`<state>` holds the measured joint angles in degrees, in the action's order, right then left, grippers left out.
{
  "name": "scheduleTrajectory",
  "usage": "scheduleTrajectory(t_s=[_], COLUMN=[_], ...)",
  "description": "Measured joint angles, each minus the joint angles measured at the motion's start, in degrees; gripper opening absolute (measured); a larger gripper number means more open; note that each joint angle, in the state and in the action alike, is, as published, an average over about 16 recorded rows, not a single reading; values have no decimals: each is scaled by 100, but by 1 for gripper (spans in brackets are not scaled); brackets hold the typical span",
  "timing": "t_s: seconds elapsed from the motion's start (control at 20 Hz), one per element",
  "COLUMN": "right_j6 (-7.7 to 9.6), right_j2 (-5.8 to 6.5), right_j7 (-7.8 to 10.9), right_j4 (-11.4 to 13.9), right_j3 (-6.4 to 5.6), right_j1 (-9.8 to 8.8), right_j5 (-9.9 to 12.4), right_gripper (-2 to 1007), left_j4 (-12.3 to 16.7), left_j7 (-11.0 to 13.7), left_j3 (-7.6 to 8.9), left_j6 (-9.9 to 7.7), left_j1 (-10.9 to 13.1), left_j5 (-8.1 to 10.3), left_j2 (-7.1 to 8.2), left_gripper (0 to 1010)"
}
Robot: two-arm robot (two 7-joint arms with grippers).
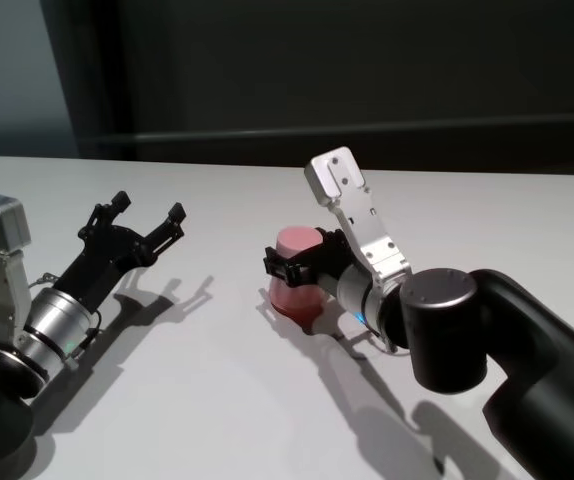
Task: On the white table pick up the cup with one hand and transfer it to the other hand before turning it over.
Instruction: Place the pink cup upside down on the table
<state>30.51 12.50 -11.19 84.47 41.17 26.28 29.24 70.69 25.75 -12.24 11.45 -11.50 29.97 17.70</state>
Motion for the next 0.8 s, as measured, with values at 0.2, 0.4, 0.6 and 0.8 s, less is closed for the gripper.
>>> scheduleTrajectory(t_s=[0.2,0.4,0.6,0.8], right_j6=[-35,-158,-362,-571], right_j2=[-29,-30,15,107], right_j7=[94,225,355,399], right_j4=[-35,9,163,407], right_j3=[-64,-180,-366,-560], right_j1=[-30,-93,-196,-323], right_j5=[3,38,104,125], right_gripper=[893,948,989,1002], left_j4=[0,0,0,0], left_j7=[0,0,0,0], left_j3=[0,0,0,0], left_j6=[0,0,0,0], left_j1=[0,0,0,0], left_j5=[0,0,0,0], left_j2=[0,0,0,0], left_gripper=[1003,1003,1003,1003])
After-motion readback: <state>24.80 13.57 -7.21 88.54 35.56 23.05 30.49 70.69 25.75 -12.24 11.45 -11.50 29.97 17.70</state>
